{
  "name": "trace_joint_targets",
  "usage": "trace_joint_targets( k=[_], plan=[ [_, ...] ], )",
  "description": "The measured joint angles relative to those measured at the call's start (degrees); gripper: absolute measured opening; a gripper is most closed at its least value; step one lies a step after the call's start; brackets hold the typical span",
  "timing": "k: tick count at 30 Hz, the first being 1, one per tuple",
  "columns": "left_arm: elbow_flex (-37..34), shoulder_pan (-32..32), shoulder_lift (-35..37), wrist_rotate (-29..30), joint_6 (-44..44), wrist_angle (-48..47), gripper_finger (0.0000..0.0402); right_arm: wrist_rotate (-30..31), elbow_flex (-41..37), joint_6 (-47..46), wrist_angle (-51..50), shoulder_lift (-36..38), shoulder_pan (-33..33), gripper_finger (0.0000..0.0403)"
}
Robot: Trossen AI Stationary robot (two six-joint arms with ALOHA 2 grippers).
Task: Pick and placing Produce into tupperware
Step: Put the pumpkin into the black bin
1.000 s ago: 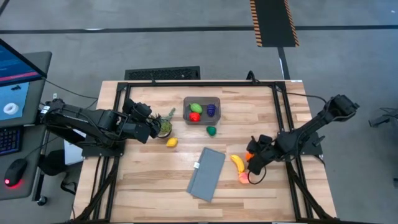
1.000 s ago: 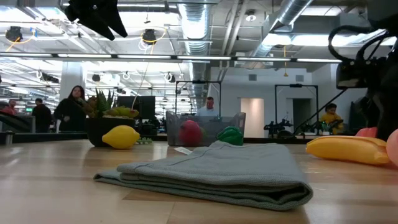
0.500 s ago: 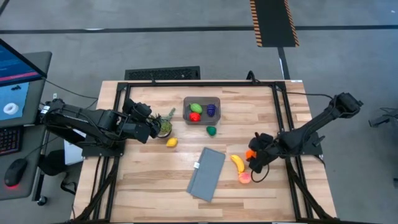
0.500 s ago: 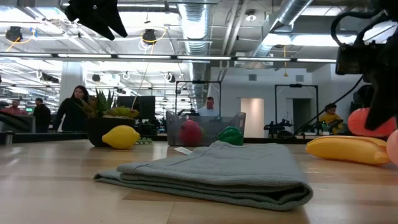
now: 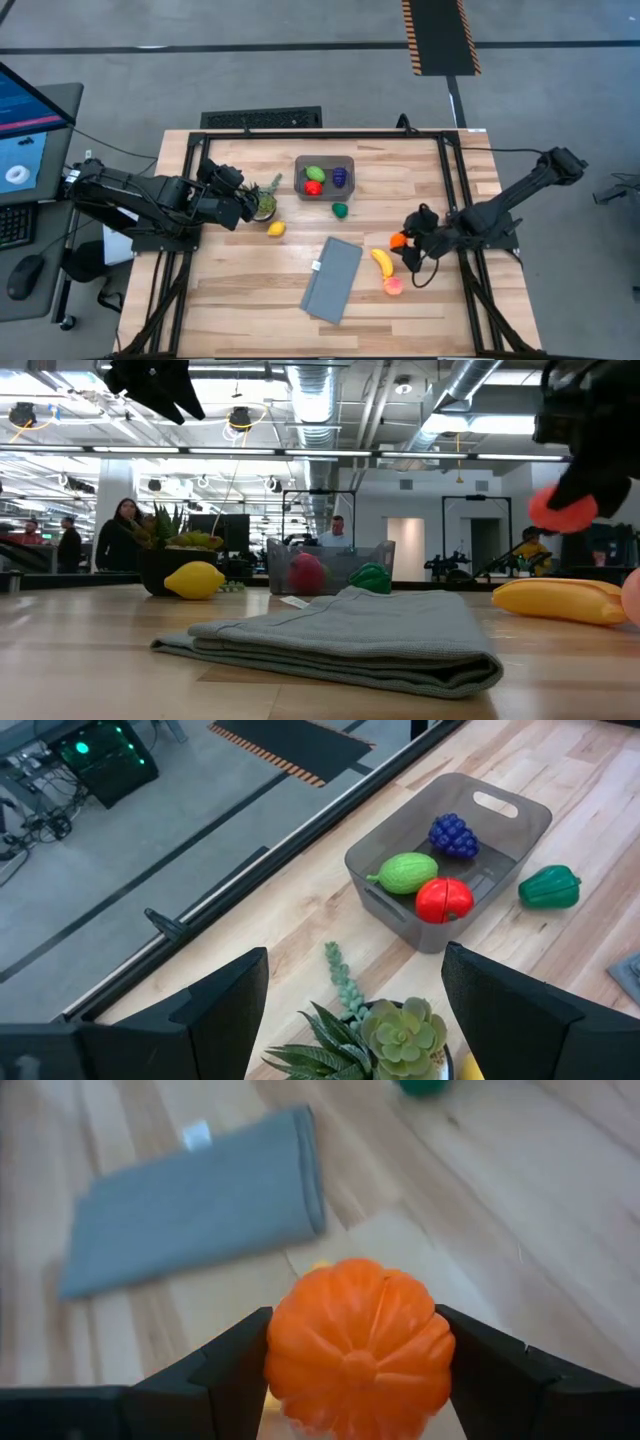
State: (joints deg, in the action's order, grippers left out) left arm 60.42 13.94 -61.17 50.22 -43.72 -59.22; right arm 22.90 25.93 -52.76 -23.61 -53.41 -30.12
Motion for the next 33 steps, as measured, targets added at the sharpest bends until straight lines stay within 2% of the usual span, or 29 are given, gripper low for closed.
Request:
trace_joint_targets(
  k=[10,33],
  plan=[
    [0.0,0.0,0.0,-0.02,-0.2,0.29,0.0288,0.41,0.0,5.63,8.32,3.26,3.75,0.0276],
    [0.0,0.01,0.0,-0.07,-0.39,0.49,0.0288,-0.57,0.04,16.29,24.84,3.28,11.93,0.0276]
  ],
)
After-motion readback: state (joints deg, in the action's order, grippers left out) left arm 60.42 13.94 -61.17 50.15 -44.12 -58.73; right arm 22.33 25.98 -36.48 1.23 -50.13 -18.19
